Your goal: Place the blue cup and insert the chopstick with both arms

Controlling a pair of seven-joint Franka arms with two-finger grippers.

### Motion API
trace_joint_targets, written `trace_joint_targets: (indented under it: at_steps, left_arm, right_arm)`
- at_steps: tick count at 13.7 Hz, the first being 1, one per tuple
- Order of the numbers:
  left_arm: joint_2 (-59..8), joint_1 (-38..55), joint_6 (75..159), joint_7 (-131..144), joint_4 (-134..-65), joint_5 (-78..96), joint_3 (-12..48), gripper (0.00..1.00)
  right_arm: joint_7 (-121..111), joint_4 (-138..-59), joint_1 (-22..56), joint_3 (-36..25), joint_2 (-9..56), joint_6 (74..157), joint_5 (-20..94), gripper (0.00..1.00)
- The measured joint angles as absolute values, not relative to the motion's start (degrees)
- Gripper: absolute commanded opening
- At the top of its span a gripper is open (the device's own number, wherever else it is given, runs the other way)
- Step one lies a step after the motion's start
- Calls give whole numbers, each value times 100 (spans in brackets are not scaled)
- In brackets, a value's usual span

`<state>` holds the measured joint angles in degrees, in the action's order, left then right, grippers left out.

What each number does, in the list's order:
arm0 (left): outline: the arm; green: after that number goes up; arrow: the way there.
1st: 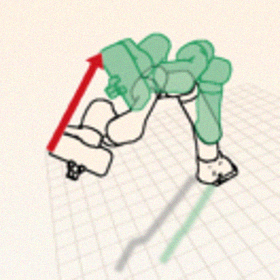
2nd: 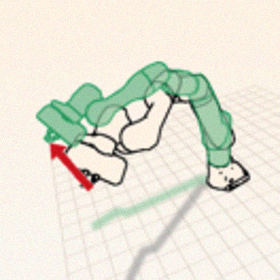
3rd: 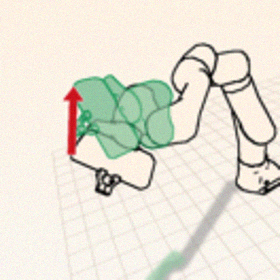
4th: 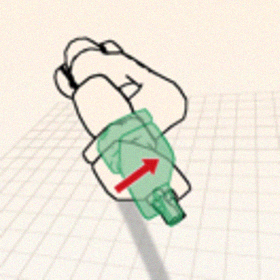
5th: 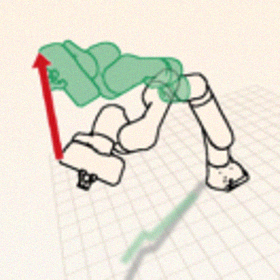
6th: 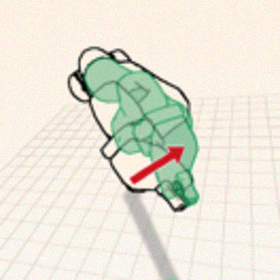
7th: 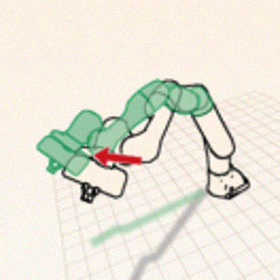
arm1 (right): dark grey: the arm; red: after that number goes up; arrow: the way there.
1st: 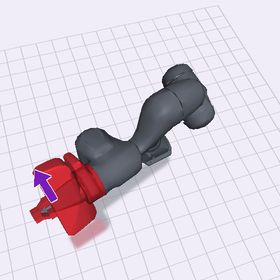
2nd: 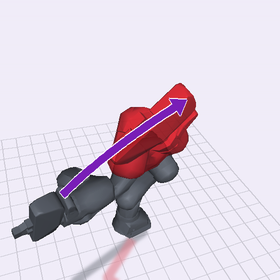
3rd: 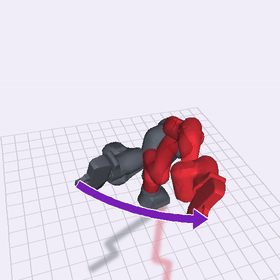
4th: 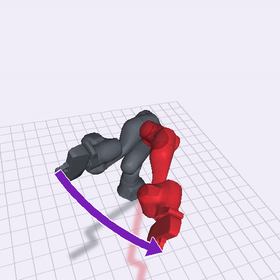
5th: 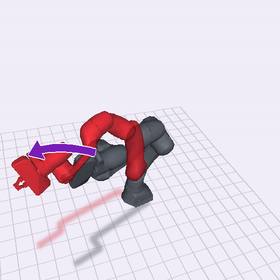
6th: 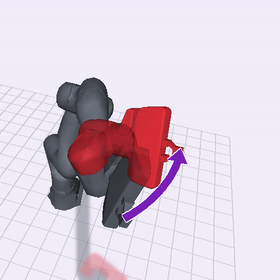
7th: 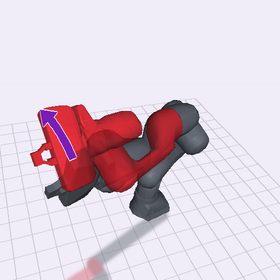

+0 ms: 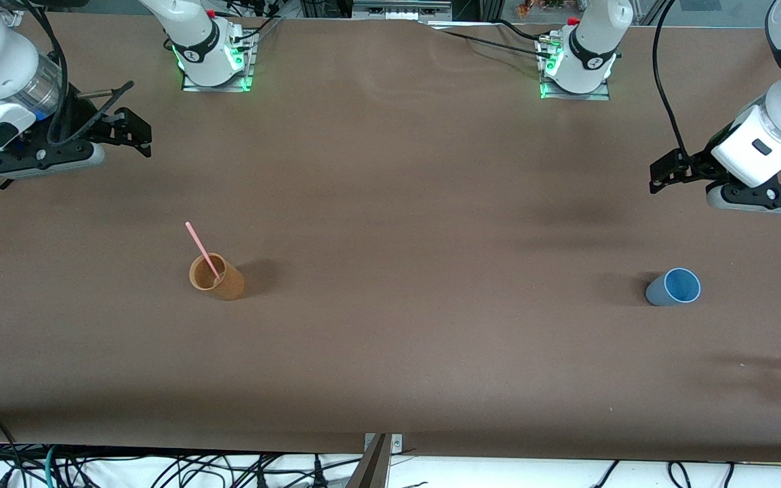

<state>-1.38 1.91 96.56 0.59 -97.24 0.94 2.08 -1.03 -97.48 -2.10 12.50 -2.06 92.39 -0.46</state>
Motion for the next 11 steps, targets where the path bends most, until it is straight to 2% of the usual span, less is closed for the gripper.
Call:
trace_joint_targets:
  at_steps: [11]
  left_arm:
    - [-138, 199, 9655, 59, -9722, 94, 210, 100]
  right_arm:
    - [-133, -9868, -209, 1252, -266, 9239, -34, 100]
